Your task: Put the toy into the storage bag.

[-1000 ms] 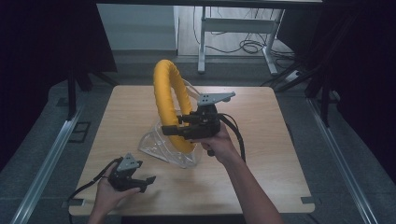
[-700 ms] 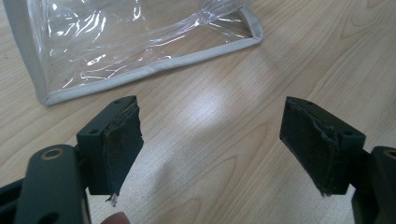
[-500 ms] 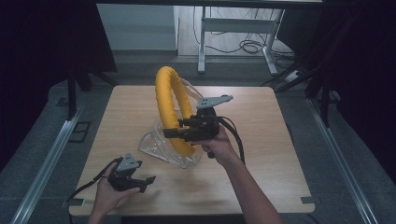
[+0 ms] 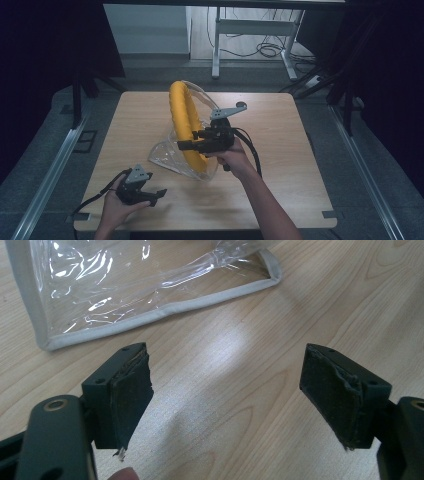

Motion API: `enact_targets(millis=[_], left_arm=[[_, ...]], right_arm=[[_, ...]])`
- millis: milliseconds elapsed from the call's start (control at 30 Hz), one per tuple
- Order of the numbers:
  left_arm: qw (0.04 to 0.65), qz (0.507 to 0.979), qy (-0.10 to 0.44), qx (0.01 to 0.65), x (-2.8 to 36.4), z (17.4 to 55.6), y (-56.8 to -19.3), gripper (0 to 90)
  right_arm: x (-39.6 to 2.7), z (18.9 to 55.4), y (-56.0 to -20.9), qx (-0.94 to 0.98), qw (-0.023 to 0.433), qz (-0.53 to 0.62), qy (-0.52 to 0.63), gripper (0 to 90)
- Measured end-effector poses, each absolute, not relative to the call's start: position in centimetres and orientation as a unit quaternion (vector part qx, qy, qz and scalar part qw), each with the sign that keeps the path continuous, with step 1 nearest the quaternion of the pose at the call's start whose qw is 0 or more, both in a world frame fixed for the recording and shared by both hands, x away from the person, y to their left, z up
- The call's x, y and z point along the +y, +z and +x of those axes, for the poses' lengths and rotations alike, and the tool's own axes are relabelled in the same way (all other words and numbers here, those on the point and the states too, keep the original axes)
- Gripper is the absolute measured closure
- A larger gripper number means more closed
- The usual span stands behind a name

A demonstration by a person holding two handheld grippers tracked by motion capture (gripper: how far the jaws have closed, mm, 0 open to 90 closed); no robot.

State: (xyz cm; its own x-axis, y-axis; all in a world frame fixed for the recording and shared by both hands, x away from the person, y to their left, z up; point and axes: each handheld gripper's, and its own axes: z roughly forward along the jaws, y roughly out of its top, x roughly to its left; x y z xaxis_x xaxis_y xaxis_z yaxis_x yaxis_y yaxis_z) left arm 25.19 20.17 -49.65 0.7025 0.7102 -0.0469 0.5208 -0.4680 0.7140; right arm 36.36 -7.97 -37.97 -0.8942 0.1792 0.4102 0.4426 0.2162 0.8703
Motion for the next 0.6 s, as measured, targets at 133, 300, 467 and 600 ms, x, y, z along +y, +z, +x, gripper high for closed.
enact_targets(millis=[133,300,467,600], left_arm=[[0.364,0.848,0.128,0.364,20.13,25.2,-49.69,20.6],[0.362,0.849,0.127,0.364,20.09,25.21,-49.71,20.4],[0.36,0.849,0.127,0.364,20.04,25.24,-49.79,20.4],[0.36,0.85,0.127,0.363,20.05,25.23,-49.78,20.4]], right_arm=[[-8.4,36.88,-38.48,-0.762,0.124,-0.206,-0.602,48.7],[-8.54,36.41,-38.2,-0.773,0.042,-0.228,-0.59,46.0],[-8.64,36.25,-38.71,-0.779,0.021,-0.233,-0.582,45.1],[-8.67,36.24,-38.74,-0.777,0.015,-0.237,-0.583,41.9]])
